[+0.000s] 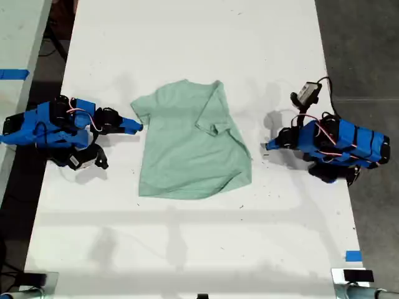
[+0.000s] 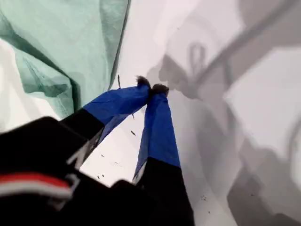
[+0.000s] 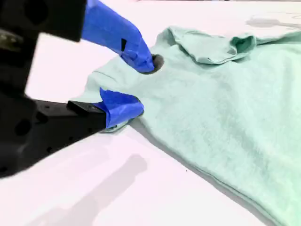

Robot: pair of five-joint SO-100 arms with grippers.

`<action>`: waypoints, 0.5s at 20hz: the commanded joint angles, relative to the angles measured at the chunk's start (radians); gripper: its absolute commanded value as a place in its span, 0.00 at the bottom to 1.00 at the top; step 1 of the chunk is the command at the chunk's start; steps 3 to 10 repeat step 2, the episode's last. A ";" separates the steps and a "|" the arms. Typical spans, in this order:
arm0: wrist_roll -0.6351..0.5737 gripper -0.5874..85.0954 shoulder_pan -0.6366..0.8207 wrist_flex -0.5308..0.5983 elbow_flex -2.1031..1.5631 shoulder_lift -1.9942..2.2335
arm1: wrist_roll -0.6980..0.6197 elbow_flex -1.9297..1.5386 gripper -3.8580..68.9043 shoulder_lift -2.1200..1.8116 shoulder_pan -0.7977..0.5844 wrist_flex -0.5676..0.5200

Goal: Fold t shirt

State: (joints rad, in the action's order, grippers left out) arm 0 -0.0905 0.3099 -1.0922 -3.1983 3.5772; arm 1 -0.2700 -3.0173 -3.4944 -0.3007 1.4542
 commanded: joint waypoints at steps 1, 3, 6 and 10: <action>0.003 0.14 -0.008 0.014 -0.008 0.008 | -0.003 -0.026 0.08 -0.006 0.011 -0.021; 0.003 0.14 -0.008 0.014 -0.008 0.008 | -0.005 -0.026 0.08 -0.006 0.009 -0.023; 0.003 0.14 -0.008 0.014 -0.008 0.008 | -0.005 -0.026 0.08 -0.006 0.009 -0.023; 0.003 0.14 -0.008 0.014 -0.008 0.008 | -0.005 -0.026 0.08 -0.006 0.009 -0.023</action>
